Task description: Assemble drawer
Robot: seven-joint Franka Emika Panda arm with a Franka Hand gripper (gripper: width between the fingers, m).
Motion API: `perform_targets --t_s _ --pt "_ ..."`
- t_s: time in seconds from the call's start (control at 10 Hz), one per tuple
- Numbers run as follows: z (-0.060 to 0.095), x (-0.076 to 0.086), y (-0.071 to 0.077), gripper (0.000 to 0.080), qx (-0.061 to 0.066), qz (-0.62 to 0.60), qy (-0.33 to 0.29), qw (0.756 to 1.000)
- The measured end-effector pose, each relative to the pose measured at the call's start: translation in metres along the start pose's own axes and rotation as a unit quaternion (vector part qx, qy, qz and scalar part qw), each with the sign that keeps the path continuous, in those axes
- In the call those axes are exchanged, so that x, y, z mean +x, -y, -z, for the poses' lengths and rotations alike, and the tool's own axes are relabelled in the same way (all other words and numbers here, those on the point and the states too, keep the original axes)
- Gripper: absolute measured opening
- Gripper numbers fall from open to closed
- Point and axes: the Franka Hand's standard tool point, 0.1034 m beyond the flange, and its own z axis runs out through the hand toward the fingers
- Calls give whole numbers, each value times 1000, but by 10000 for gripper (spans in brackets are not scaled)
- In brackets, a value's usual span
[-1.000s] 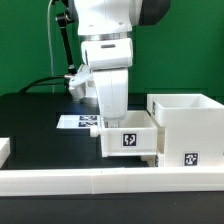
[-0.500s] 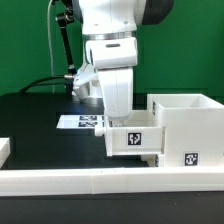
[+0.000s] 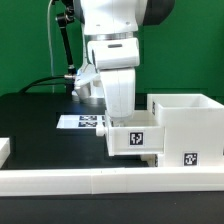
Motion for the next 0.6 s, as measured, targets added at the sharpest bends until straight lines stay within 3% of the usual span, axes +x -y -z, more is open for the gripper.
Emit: perform_targets --t_s 0.5,0.6 --pt "0 1 -1 42 -2 -13 5 1000" --pt "0 8 -2 42 -2 -20 3 1000"
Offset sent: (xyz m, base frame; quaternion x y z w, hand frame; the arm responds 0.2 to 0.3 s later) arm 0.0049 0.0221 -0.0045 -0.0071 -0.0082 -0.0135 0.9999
